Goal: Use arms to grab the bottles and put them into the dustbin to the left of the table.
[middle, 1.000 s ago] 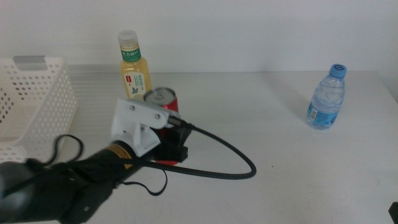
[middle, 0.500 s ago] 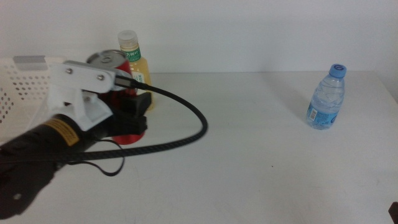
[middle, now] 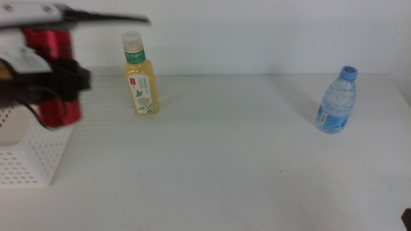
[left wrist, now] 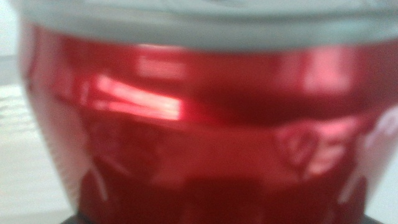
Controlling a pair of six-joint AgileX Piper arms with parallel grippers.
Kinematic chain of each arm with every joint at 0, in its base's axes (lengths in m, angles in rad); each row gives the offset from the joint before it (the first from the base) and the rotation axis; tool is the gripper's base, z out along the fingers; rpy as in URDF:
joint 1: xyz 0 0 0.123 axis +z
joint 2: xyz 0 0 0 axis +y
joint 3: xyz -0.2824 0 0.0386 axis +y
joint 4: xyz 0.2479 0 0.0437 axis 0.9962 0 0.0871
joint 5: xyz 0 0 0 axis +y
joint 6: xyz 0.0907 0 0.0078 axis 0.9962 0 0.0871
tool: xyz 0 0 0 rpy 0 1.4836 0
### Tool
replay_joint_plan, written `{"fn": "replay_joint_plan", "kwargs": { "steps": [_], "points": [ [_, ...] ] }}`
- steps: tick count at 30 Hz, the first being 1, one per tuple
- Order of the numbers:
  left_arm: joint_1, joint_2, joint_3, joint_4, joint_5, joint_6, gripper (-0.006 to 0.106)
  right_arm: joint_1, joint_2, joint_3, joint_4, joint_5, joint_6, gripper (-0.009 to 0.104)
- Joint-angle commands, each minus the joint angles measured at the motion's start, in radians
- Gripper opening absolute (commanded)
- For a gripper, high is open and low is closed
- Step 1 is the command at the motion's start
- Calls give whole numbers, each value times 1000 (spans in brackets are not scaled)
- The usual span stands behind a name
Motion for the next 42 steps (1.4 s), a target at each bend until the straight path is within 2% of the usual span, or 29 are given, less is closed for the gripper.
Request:
{"fn": "replay_joint_plan", "kwargs": {
  "steps": [1,7,13,15,19,26,37,42],
  "points": [
    [69,-31,-101,-46,-6,21,-5,-7,-28,-7,-11,-76,-5,68],
    [250,44,-290,-145,227,216,-5,-7,-28,-7,-11,-76,-5,68],
    [416,195,-462,-353,398,425,-5,-7,-28,-7,-11,-76,-5,68],
    [450,236,-494,-382,435,471,-5,-7,-28,-7,-11,-76,-5,68],
    [498,322,-550,-388,475,534,-5,-7,-28,-7,-11,-76,-5,68],
    [554,484,-677,-377,570,535,-5,-7,-28,-7,-11,-76,-5,68],
    [556,698,-802,-357,621,561,-5,-7,-28,-7,-11,-76,-5,68],
    [557,744,-803,-315,618,577,-5,-7,-28,-7,-11,-76,-5,68]
  ]
}}
